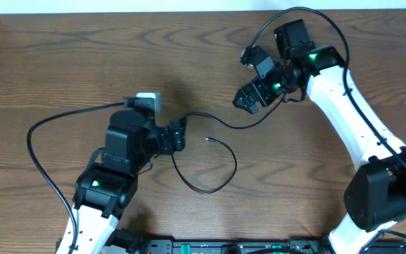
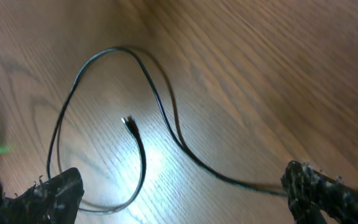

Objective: Untangle cables

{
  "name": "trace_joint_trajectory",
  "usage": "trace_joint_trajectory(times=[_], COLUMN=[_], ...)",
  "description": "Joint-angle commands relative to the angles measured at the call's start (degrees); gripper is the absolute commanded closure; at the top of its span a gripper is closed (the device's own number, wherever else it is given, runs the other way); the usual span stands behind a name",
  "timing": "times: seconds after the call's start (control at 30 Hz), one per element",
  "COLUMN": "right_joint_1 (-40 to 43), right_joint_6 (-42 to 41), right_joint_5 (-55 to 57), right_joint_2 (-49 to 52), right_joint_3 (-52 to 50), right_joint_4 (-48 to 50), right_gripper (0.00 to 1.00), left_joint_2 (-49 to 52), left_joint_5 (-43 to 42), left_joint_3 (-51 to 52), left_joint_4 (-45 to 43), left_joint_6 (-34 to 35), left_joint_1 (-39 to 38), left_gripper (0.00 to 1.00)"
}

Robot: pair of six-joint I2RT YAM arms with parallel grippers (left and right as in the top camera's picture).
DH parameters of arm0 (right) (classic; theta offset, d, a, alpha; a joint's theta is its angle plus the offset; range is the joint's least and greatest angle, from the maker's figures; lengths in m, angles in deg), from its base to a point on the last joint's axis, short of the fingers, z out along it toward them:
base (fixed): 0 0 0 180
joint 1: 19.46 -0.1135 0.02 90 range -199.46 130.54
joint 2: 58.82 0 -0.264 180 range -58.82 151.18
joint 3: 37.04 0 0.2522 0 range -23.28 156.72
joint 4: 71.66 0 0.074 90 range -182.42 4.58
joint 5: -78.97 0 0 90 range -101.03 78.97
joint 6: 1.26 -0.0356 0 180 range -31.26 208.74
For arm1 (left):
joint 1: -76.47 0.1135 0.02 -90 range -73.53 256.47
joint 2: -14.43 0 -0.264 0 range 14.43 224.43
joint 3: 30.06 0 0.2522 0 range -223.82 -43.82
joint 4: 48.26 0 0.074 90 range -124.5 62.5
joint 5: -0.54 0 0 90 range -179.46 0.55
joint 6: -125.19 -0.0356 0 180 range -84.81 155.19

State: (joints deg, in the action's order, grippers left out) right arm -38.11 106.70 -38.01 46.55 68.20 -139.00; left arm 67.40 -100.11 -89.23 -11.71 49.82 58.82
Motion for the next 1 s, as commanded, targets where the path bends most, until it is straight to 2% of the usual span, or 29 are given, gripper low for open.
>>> trace_joint_trajectory(times=[0.0, 0.13, 0.27, 0.53, 0.8, 0.97], right_joint_1=[-1.6, -1.6, -1.5, -2.4, -4.4, -6.7], right_joint_6=[-1.3, -2.1, -2.4, -2.5, -4.9, -6.2], right_joint_5=[0.1, 0.1, 0.0, -1.2, -2.6, -2.6], right_joint_2=[-0.2, -0.2, -0.2, 0.0, 6.3, 11.3], right_joint_3=[-0.4, -0.4, -0.4, -1.9, -4.2, -4.2], right_joint_4=[1.0, 2.3, 2.0, 2.5, 5.6, 8.5], right_gripper=[0.01, 0.01, 0.01, 0.01, 0.01, 0.01], left_joint_2=[-0.2, 0.2, 1.8, 10.4, 16.8, 18.3], left_joint_5=[-15.1, -17.9, -31.3, -47.3, -48.6, -41.0], left_joint_3=[-0.2, -0.2, -0.2, -0.2, -0.1, -0.1], left_joint_4=[-2.6, -2.7, -2.6, -2.6, -2.3, -1.4], left_joint_6=[-6.6, -7.2, -12.6, -16.6, -16.5, -16.5], left_joint_1=[2.4, 8.0, 16.1, 31.1, 33.1, 33.1], left_gripper=[0.10, 0.09, 0.09, 0.06, 0.06, 0.05])
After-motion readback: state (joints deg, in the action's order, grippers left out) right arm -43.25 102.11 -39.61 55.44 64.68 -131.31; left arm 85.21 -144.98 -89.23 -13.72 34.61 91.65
